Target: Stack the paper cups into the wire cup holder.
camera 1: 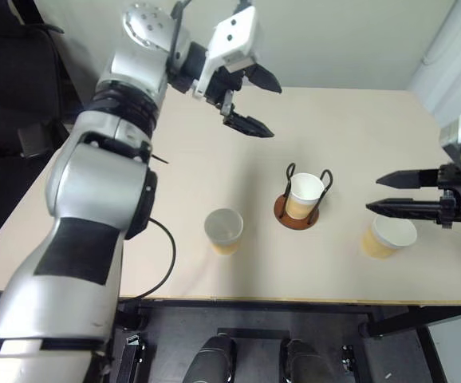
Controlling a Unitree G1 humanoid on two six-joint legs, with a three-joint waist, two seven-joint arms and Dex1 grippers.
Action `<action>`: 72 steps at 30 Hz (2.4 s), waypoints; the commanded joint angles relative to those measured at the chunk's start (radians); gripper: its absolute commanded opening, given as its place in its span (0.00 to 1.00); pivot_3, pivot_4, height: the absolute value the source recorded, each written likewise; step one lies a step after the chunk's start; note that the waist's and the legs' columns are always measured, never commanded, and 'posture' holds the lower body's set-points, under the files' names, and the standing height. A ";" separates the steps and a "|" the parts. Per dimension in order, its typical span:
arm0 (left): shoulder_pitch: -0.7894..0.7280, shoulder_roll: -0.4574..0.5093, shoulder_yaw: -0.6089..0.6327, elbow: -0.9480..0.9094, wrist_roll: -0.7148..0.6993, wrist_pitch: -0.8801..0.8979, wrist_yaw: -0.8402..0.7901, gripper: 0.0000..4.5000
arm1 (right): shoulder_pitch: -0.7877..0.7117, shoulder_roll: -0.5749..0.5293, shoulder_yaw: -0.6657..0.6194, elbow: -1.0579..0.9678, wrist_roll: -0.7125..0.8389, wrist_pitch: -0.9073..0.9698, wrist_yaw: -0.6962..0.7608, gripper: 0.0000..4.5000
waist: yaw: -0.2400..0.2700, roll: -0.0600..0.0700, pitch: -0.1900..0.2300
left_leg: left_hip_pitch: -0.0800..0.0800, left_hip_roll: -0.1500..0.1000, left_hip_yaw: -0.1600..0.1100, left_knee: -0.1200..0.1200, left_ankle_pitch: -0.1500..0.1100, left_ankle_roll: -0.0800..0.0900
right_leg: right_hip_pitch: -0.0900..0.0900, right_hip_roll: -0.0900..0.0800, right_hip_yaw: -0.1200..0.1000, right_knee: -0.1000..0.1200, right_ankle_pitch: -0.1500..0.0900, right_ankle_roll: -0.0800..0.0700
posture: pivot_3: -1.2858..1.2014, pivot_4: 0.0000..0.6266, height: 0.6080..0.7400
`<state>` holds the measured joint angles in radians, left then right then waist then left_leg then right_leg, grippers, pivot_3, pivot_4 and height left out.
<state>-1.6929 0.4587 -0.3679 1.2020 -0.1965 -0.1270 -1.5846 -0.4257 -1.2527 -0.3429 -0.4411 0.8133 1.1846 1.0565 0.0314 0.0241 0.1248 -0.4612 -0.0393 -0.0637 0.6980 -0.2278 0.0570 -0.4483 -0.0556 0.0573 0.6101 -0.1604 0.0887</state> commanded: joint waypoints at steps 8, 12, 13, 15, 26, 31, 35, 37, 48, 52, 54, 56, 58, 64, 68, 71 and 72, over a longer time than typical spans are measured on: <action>0.156 0.256 -0.360 -0.420 -0.453 0.166 -0.030 0.99 | 0.269 -0.111 0.071 0.037 -0.299 -0.393 0.084 0.73 | -0.007 0.001 0.000 | 0.003 0.001 -0.003 0.000 -0.002 -0.003 | 0.002 -0.001 0.003 0.001 0.004 0.008 | 0.52 0.24 1.00; 0.196 0.317 -0.418 -0.523 -0.542 0.197 -0.030 0.99 | 0.297 -0.117 0.094 0.073 -0.352 -0.463 0.109 0.73 | -0.004 0.001 0.000 | 0.003 0.001 -0.003 0.001 0.001 -0.004 | 0.004 -0.001 0.002 -0.001 0.004 0.006 | 0.52 0.24 1.00; 0.199 0.321 -0.424 -0.529 -0.552 0.201 -0.030 0.99 | 0.295 -0.115 0.103 0.081 -0.363 -0.477 0.111 0.73 | -0.004 0.001 0.000 | 0.004 0.000 -0.003 0.001 0.001 -0.004 | 0.004 -0.001 0.002 -0.001 0.004 0.006 | 0.52 0.24 1.00; 0.200 0.324 -0.431 -0.534 -0.567 0.209 -0.030 0.99 | 0.282 -0.113 0.131 0.094 -0.388 -0.507 0.115 0.73 | -0.003 0.001 0.000 | 0.006 0.000 -0.002 0.001 0.000 -0.001 | 0.007 -0.002 0.002 -0.001 0.001 0.001 | 0.52 0.24 1.00; 0.207 0.321 -0.426 -0.530 -0.582 0.221 -0.030 0.99 | 0.238 -0.096 0.239 0.146 -0.477 -0.619 0.148 0.73 | -0.008 0.001 0.000 | 0.006 0.000 -0.004 0.000 0.002 -0.001 | 0.007 -0.001 0.002 -0.001 0.003 0.001 | 0.52 0.24 1.00; 0.241 0.341 -0.431 -0.568 -0.587 0.204 -0.030 0.99 | 0.182 -0.072 0.343 0.207 -0.563 -0.701 0.163 0.73 | -0.009 0.000 0.000 | 0.007 0.000 -0.003 0.000 0.001 -0.002 | 0.007 0.000 0.002 -0.002 0.003 0.001 | 0.52 0.24 1.00; 0.260 0.350 -0.426 -0.595 -0.597 0.211 -0.030 1.00 | 0.154 -0.051 0.398 0.234 -0.610 -0.738 0.182 0.60 | -0.009 0.000 0.000 | 0.005 0.000 -0.004 0.000 0.003 -0.005 | 0.007 -0.001 0.002 -0.002 0.003 0.002 | 0.52 0.24 1.00; 0.275 0.353 -0.419 -0.606 -0.604 0.213 -0.030 1.00 | 0.142 -0.043 0.424 0.240 -0.634 -0.754 0.192 0.44 | -0.007 0.000 0.000 | 0.006 0.000 -0.004 -0.001 0.003 -0.006 | 0.007 -0.001 0.002 -0.002 0.003 0.002 | 0.52 0.24 1.00; 0.255 0.351 -0.419 -0.493 -0.558 0.146 -0.030 1.00 | 0.116 -0.071 0.418 0.233 -0.660 -0.745 0.263 0.01 | -0.007 0.000 0.000 | 0.006 0.000 -0.004 -0.001 0.002 -0.005 | 0.007 -0.001 0.002 -0.002 0.001 0.000 | 0.52 0.24 1.00; 0.193 0.328 -0.418 -0.325 -0.493 0.102 -0.030 1.00 | 0.098 -0.111 0.375 0.199 -0.620 -0.693 0.302 0.01 | -0.007 0.000 0.000 | 0.005 0.000 -0.006 -0.001 0.000 -0.006 | 0.007 -0.001 0.002 -0.002 0.001 -0.001 | 0.52 0.24 1.00; 0.165 0.323 -0.403 -0.274 -0.491 0.112 -0.030 1.00 | 0.068 -0.122 0.350 0.171 -0.586 -0.647 0.316 0.01 | -0.008 0.000 0.000 | 0.005 0.000 -0.006 -0.002 0.000 -0.007 | 0.006 -0.001 0.002 -0.003 0.000 -0.002 | 0.52 0.24 1.00; 0.147 0.318 -0.394 -0.243 -0.488 0.119 -0.030 1.00 | 0.028 -0.127 0.334 0.155 -0.559 -0.610 0.323 0.01 | -0.009 0.000 0.000 | 0.005 0.000 -0.006 -0.003 0.000 -0.007 | 0.006 -0.001 0.002 -0.003 0.000 -0.003 | 0.52 0.24 1.00; 0.138 0.314 -0.387 -0.219 -0.476 0.114 -0.030 1.00 | -0.036 -0.130 0.327 0.150 -0.540 -0.577 0.325 0.01 | -0.009 0.000 0.000 | 0.005 0.000 -0.006 -0.004 -0.001 -0.008 | 0.005 -0.001 0.002 -0.004 -0.001 -0.003 | 0.52 0.24 1.00; 0.138 0.304 -0.367 -0.202 -0.465 0.117 -0.030 1.00 | -0.382 -0.100 0.390 0.263 -0.571 -0.546 0.327 0.01 | -0.010 0.000 0.000 | 0.003 0.000 -0.006 -0.009 0.003 -0.016 | 0.000 -0.001 0.002 -0.003 -0.005 -0.005 | 0.52 0.24 1.00; 0.143 0.304 -0.365 -0.213 -0.468 0.124 -0.030 1.00 | -0.523 -0.063 0.450 0.296 -0.601 -0.542 0.344 0.01 | -0.008 -0.003 -0.001 | 0.005 0.001 -0.008 -0.017 0.003 -0.017 | -0.002 -0.001 0.000 -0.002 -0.005 -0.006 | 0.52 0.24 1.00; 0.145 0.312 -0.370 -0.233 -0.481 0.130 -0.030 1.00 | -0.608 -0.004 0.488 0.277 -0.595 -0.504 0.349 0.01 | -0.009 -0.002 0.000 | 0.005 0.002 -0.008 -0.019 0.003 -0.019 | -0.003 -0.001 -0.001 -0.001 -0.005 -0.004 | 0.52 0.24 1.00; 0.142 0.316 -0.370 -0.236 -0.485 0.133 -0.030 1.00 | -0.626 0.022 0.500 0.264 -0.585 -0.482 0.346 0.01 | -0.009 -0.002 0.000 | 0.005 0.002 -0.007 -0.019 0.003 -0.019 | -0.004 -0.001 -0.002 -0.001 -0.005 -0.003 | 0.52 0.24 1.00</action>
<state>-1.5257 0.7597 -0.7580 0.9895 -0.6682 0.0031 -1.5858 -1.0089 -1.2422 0.1554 -0.1424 0.2212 0.6748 1.4014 0.0219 0.0222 0.1252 -0.4571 -0.0364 -0.0713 0.6788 -0.2248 0.0379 -0.4527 -0.0578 0.0571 0.6096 -0.1656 0.0861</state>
